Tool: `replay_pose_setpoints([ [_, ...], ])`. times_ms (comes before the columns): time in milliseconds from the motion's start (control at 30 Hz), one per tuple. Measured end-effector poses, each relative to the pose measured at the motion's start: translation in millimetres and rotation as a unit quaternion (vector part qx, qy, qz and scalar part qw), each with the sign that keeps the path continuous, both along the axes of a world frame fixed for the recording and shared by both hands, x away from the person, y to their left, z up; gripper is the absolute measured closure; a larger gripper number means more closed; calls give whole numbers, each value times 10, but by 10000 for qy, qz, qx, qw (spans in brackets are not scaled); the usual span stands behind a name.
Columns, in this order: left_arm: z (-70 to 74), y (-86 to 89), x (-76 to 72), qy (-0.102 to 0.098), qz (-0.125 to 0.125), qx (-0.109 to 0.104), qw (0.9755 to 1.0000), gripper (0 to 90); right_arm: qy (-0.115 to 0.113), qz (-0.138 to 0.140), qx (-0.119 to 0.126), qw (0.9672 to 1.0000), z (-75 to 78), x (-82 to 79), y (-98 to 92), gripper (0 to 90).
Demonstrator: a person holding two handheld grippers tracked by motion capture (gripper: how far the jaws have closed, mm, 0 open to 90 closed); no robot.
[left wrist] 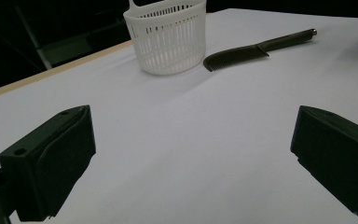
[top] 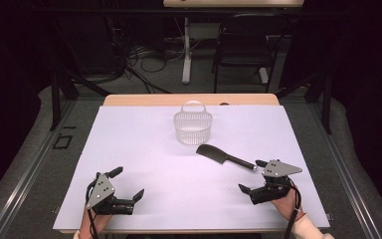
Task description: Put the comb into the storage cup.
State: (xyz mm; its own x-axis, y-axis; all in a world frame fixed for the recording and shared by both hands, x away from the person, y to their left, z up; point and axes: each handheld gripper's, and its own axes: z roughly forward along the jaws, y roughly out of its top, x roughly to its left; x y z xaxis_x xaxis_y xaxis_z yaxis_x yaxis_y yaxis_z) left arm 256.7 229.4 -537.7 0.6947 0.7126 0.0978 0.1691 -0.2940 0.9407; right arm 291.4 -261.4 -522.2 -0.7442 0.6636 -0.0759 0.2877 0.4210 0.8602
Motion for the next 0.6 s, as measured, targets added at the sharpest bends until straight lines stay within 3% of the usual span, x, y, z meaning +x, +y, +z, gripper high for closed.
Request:
replay_pose_setpoints([
  [600,-4,12,15,20,11,-34,10000,0,164,78,-125,9998,4,229,40,0],
])
